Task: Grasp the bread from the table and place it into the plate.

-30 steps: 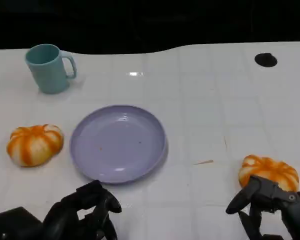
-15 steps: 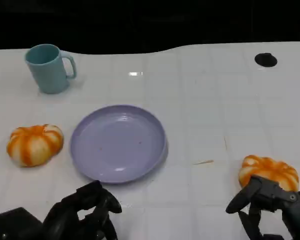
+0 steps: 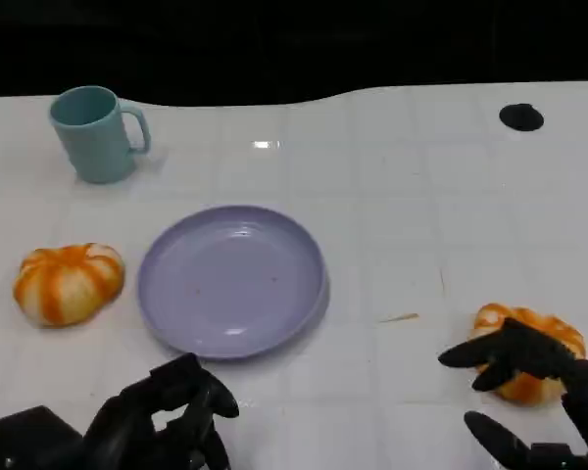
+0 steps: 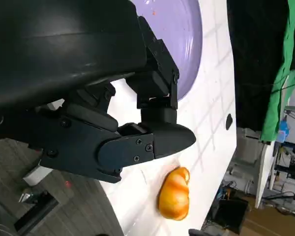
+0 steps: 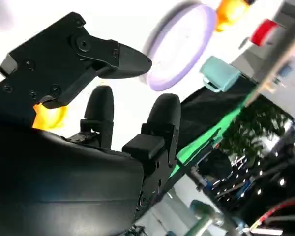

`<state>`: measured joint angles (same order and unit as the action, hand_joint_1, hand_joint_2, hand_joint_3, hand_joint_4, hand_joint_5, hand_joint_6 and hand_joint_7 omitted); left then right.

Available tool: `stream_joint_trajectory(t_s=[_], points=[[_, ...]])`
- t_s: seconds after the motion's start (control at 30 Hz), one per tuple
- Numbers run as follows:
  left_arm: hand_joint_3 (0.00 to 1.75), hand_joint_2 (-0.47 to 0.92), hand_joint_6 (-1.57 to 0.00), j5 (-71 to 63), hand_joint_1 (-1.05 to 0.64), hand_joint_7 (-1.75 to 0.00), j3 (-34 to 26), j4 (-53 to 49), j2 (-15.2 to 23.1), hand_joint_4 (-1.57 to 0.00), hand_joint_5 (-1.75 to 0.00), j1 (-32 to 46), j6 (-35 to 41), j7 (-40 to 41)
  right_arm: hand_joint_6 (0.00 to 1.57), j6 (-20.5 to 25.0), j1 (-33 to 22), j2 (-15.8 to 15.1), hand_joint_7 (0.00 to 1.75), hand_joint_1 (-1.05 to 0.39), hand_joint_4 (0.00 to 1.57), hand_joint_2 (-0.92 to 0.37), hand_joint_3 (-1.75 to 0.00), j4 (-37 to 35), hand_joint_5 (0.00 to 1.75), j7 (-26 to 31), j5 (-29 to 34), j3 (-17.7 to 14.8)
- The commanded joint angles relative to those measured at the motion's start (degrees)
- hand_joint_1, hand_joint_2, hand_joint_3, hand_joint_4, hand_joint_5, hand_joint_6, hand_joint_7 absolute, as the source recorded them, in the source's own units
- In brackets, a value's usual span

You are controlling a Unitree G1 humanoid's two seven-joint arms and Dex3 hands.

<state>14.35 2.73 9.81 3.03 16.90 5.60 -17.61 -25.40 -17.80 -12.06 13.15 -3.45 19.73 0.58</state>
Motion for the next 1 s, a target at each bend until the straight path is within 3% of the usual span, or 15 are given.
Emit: stream_joint_trajectory(t_s=[0.03,0.1,0.2,0.37,0.67,1.0], points=[[0.58,0.91,-0.67,0.30,-0.69,-1.49,-0.34,0.14,0.65,-0.83,-1.75,-0.01,-0.20,-0.44,0.48,3.52,0.13,-2.75,0.45,-0.32,0.23,-0.47,-0.80,3.28,0.91,-0.14,4.90,-1.52],[0.58,0.91,-0.67,-0.08,-0.69,-1.49,-0.27,-0.11,0.66,-0.83,-1.75,0.01,-1.05,-0.46,0.48,5.93,-0.07,-3.92,0.24,-0.35,0.16,-0.56,-0.61,5.22,0.73,-0.87,7.88,-1.81],[0.58,0.91,-0.68,0.00,-0.69,-1.50,-0.30,-0.30,0.51,-0.83,-1.75,-0.17,-0.91,-0.32,0.43,10.31,-0.22,-5.83,0.08,-0.38,0.07,-0.66,-0.36,8.63,0.63,-2.45,12.53,-2.26],[0.59,0.91,-0.68,-0.23,-0.69,-1.50,-0.17,-0.28,0.62,-0.83,-1.75,-0.30,-0.74,-0.28,0.32,15.12,-0.84,-8.30,0.01,-0.38,0.00,-0.71,-0.14,13.22,0.51,-4.33,20.01,-2.17],[0.58,0.91,-0.67,-0.44,-0.70,-1.50,0.00,-0.38,0.55,-0.83,-1.75,-0.47,-0.54,-0.13,0.22,21.85,-0.88,-10.95,0.00,-0.45,0.00,-0.76,-0.04,18.07,0.24,-10.43,31.15,-0.82],[0.57,0.91,-0.67,0.09,-0.70,-1.49,-0.09,-0.34,0.34,-0.82,-1.75,-0.41,-0.31,-0.25,0.29,22.05,1.92,-13.01,0.01,-0.35,0.01,-0.71,0.00,15.68,0.33,-11.93,34.27,1.21]])
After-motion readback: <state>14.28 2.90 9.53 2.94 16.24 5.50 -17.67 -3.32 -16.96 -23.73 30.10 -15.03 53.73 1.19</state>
